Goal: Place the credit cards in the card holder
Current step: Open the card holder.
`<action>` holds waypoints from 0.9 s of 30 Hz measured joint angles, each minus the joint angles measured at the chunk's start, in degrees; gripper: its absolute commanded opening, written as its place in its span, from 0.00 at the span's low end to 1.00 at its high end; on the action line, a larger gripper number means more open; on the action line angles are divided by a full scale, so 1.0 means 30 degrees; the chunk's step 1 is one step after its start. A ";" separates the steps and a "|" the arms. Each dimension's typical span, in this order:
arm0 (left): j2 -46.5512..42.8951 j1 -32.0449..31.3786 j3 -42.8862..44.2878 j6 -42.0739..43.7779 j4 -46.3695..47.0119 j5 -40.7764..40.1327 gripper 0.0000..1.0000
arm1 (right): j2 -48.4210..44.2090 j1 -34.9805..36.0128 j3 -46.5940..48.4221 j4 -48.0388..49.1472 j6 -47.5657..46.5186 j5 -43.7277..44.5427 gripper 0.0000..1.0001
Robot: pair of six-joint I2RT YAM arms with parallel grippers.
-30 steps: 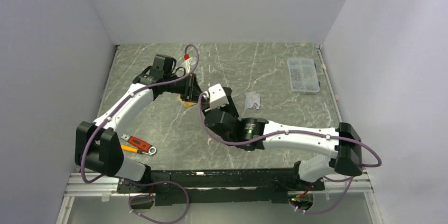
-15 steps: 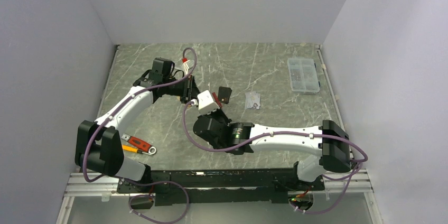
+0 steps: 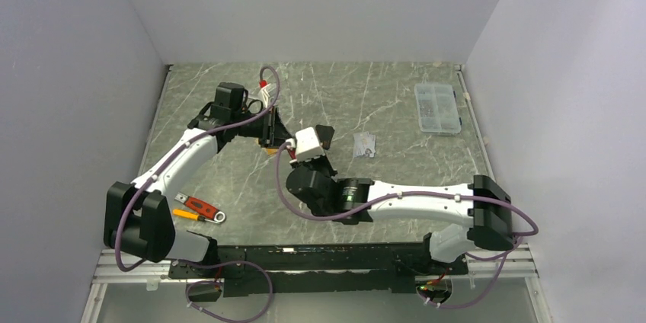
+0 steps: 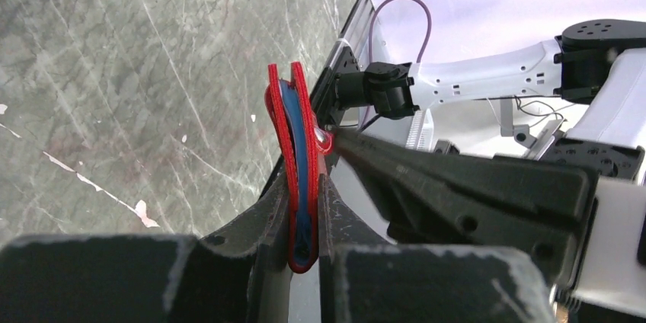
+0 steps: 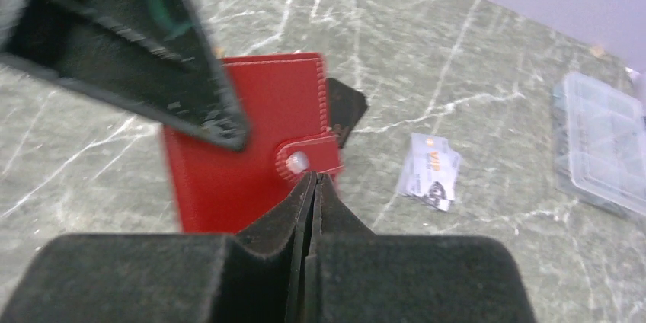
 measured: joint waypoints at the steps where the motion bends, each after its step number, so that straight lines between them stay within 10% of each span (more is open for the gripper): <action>1: -0.0051 0.0000 -0.0022 -0.0015 0.0029 0.0007 0.03 | -0.0335 -0.0080 -0.0160 0.0007 0.0306 0.0007 0.00; 11: -0.0583 -0.0036 -0.0546 -0.0160 -0.0321 0.0852 0.02 | -0.3308 -0.1661 -0.1005 -0.0474 0.2718 0.0583 0.00; 16: -0.0736 -0.0015 -0.0634 -0.0219 -0.0357 0.0852 0.02 | -0.3439 -0.1566 -0.1566 -0.0466 0.2892 -0.0481 0.63; 27: -0.0911 0.0233 -0.0838 -0.0532 -0.0233 0.0867 0.02 | -0.5166 0.0087 -0.3286 0.0532 0.0299 -0.2506 0.72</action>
